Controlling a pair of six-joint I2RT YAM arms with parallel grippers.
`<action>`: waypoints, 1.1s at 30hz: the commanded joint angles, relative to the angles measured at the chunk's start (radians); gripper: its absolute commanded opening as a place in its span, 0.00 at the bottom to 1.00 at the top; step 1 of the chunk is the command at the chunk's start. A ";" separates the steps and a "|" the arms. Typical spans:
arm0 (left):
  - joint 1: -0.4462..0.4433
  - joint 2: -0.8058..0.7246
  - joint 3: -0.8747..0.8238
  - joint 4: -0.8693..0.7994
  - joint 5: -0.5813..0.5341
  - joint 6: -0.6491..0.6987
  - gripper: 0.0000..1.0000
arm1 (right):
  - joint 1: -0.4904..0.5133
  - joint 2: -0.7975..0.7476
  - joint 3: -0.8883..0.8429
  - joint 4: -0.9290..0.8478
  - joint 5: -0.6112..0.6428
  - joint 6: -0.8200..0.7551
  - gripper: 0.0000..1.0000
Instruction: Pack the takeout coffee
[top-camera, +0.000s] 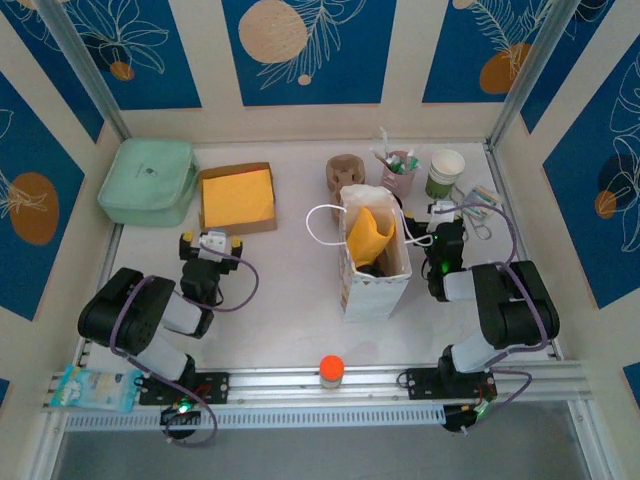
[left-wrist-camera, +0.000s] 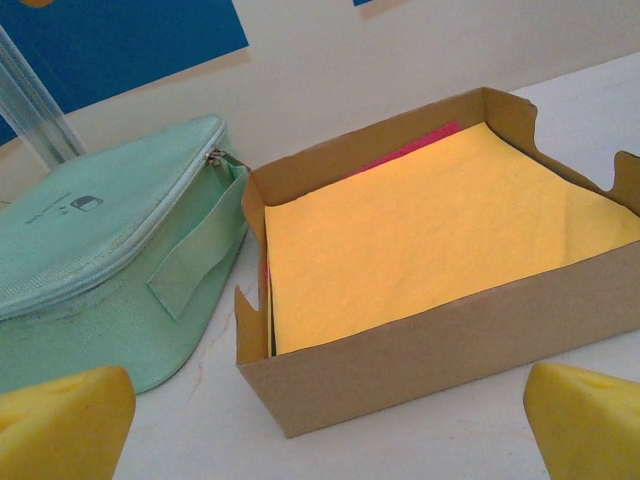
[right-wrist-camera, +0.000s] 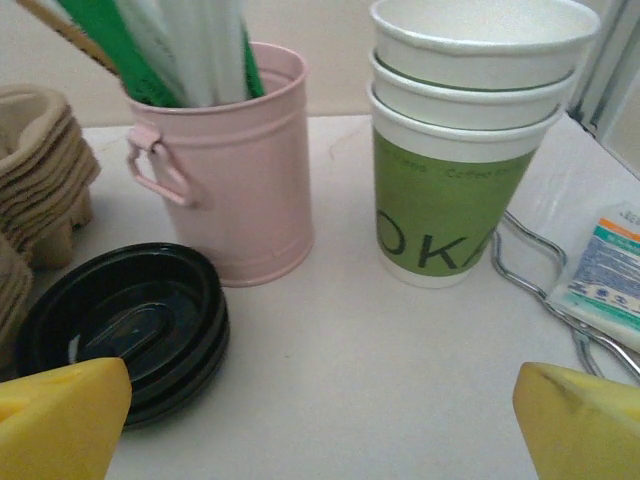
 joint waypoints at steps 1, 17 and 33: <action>-0.007 0.000 -0.004 0.036 0.022 0.016 1.00 | -0.010 -0.017 0.003 -0.088 -0.025 0.037 0.99; 0.073 0.066 0.039 0.035 0.066 -0.064 0.99 | 0.024 -0.013 -0.020 -0.034 0.004 0.005 0.99; 0.204 -0.003 0.223 -0.421 0.178 -0.199 0.99 | -0.045 -0.020 0.011 -0.112 -0.059 0.070 0.99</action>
